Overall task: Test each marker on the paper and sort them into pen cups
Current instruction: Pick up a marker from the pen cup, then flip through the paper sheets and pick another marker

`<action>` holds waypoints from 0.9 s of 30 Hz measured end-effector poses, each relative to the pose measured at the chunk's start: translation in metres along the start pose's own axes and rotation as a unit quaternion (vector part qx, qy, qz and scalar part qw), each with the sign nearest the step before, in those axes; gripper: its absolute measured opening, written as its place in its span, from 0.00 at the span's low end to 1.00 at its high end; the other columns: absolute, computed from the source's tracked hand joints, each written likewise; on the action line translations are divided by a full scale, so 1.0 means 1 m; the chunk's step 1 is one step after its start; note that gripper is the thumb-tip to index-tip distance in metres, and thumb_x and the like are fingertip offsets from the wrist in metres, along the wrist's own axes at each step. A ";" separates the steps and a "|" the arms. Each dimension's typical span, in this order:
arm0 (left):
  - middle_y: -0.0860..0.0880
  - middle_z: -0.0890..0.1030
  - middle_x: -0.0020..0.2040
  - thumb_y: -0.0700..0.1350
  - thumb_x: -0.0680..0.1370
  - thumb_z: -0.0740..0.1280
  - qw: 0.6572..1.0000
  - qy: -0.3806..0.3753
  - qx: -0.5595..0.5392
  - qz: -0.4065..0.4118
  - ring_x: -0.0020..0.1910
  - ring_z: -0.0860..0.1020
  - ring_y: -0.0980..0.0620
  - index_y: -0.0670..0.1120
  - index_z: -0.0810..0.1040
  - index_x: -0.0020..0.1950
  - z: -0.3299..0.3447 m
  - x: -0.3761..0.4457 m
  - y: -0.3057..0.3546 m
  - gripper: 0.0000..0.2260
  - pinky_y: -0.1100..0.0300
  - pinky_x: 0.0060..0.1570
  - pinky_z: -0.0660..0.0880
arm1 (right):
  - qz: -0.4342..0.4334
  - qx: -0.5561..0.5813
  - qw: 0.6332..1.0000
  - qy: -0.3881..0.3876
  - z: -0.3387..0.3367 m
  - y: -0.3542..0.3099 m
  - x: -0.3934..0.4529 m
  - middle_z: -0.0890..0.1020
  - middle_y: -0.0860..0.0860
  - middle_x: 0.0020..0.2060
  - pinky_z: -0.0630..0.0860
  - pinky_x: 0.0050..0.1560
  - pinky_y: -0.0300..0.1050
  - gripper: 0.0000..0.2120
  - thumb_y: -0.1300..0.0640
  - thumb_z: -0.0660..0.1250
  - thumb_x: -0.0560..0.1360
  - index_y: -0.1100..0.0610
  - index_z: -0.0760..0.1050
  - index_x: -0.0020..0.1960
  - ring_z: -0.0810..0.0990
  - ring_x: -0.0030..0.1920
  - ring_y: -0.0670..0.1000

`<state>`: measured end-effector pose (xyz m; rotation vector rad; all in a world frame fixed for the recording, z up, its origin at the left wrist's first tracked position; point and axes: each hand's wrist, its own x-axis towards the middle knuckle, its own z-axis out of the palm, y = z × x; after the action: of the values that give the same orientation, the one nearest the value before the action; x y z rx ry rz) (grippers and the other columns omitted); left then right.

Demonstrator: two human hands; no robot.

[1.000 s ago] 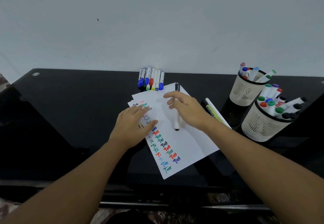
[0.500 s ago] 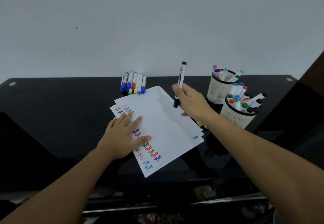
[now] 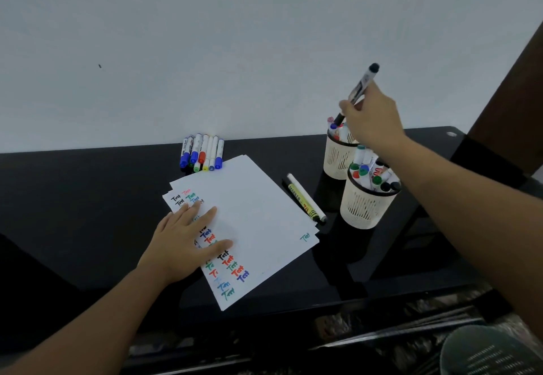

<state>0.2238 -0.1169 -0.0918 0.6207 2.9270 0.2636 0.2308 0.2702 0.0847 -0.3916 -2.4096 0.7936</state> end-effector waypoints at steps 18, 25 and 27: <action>0.57 0.42 0.83 0.86 0.64 0.43 1.000 -0.003 -0.003 0.000 0.82 0.41 0.54 0.67 0.47 0.80 -0.004 0.000 0.005 0.47 0.49 0.79 0.40 | 0.074 -0.079 0.991 -0.078 -0.006 0.044 0.012 0.81 0.55 0.50 0.77 0.48 0.50 0.14 0.47 0.69 0.81 0.58 0.76 0.56 0.78 0.48 0.54; 0.58 0.42 0.82 0.86 0.65 0.44 1.000 -0.003 -0.011 -0.002 0.82 0.41 0.54 0.67 0.49 0.80 -0.003 0.000 0.002 0.47 0.49 0.79 0.40 | 0.063 -0.062 0.993 -0.084 -0.004 0.043 0.011 0.80 0.50 0.51 0.80 0.52 0.52 0.13 0.47 0.70 0.80 0.56 0.81 0.57 0.79 0.52 0.52; 0.58 0.42 0.83 0.86 0.64 0.44 1.000 -0.005 -0.011 0.000 0.82 0.40 0.54 0.67 0.48 0.80 -0.004 0.000 0.003 0.48 0.49 0.79 0.40 | 0.065 -0.057 0.993 -0.084 -0.004 0.041 0.011 0.82 0.51 0.53 0.81 0.54 0.55 0.13 0.46 0.70 0.80 0.54 0.81 0.56 0.80 0.53 0.52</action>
<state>0.2244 -0.1145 -0.0874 0.6164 2.9099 0.2920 0.2283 0.3087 0.0668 -0.5513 -2.6158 0.7734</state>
